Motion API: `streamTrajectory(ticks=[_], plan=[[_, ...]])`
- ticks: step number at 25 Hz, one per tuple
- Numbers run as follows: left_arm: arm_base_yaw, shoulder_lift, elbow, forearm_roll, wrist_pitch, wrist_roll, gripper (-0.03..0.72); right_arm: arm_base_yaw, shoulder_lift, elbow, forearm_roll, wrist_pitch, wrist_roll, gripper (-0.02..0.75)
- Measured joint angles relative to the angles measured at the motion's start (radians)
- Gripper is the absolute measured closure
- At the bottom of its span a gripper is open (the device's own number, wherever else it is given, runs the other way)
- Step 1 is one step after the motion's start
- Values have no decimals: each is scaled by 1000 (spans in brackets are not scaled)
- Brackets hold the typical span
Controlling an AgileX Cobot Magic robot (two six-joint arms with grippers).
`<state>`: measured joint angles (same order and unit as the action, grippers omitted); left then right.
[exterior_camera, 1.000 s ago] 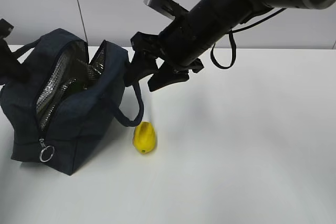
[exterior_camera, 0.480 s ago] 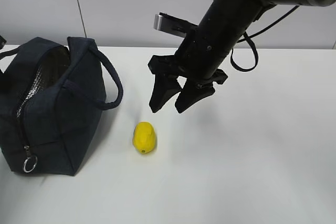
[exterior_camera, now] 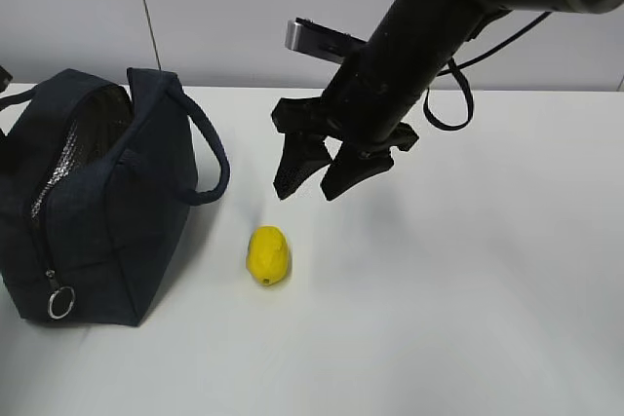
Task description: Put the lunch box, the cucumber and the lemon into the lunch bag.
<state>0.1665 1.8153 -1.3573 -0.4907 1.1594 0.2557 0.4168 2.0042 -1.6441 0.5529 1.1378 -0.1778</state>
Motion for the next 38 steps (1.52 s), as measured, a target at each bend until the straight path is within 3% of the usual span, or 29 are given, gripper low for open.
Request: streamTrajectory(ticks=[3,9,38], plan=[[0,0,0,0,0,0,694,20,11,0,-40,-73,39,271],[0,0,0,1,0,0,694,89,27,0,-245,-153,232,271],[0,0,0,8,-5,0,694,162,203,-28,-220,-316,322,271]])
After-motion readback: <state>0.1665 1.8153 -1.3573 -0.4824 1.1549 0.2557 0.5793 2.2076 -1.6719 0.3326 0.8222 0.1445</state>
